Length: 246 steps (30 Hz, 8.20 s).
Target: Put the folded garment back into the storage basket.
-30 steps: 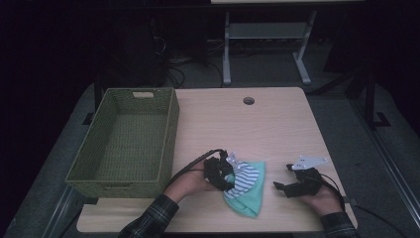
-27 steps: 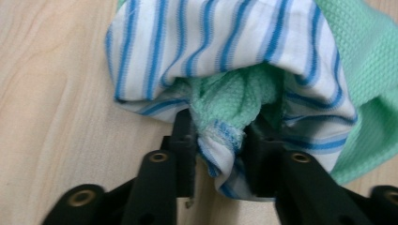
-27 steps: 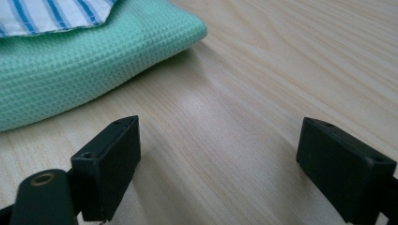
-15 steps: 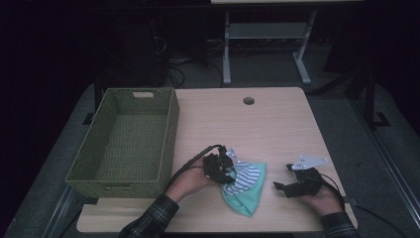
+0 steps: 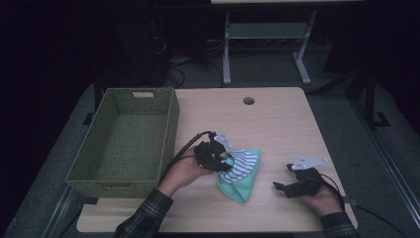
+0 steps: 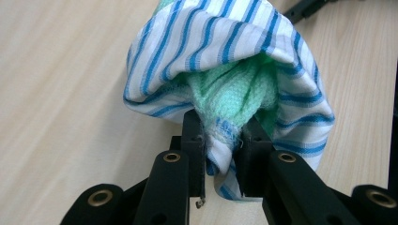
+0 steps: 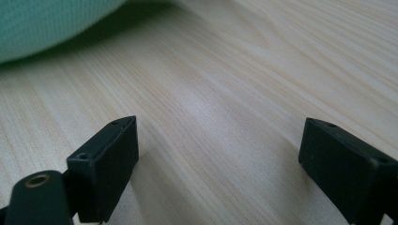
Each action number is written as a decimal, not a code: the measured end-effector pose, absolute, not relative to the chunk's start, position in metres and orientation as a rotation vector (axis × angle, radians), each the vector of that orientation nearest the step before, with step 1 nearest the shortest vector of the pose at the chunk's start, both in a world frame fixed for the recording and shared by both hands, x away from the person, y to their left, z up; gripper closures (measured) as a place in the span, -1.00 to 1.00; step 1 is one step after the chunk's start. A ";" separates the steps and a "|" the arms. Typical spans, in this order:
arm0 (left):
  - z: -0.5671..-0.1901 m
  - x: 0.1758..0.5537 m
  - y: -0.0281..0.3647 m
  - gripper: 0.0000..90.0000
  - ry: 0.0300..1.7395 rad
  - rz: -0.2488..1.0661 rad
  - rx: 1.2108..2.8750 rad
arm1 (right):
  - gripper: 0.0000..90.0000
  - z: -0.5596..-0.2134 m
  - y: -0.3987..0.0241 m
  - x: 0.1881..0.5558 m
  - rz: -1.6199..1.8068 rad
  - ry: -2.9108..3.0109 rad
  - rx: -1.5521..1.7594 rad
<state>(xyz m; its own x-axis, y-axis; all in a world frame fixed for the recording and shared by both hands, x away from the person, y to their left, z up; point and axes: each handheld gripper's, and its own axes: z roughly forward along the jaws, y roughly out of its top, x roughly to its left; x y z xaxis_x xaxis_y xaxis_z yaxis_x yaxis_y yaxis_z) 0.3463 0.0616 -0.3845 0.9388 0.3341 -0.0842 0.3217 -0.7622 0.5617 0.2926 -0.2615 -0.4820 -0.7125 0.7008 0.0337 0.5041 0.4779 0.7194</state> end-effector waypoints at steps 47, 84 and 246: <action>-0.286 0.366 0.154 0.68 0.648 0.150 2.359 | -0.79 -0.482 -0.261 0.293 1.060 2.454 1.048; -0.260 0.355 0.275 0.68 0.936 0.318 2.236 | -0.79 -0.482 -0.261 0.294 1.057 2.444 1.062; -0.351 0.334 0.129 -0.62 0.734 0.229 2.164 | -0.79 -0.482 -0.261 0.294 1.054 2.439 1.070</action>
<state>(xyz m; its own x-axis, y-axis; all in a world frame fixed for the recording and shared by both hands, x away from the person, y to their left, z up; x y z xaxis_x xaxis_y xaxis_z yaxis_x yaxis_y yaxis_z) 0.3335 0.1289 -0.3506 0.8134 0.5758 -0.0827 0.4264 -0.4935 0.7580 0.2940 -0.2609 -0.4822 -0.6879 0.7249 0.0364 0.5232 0.4605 0.7171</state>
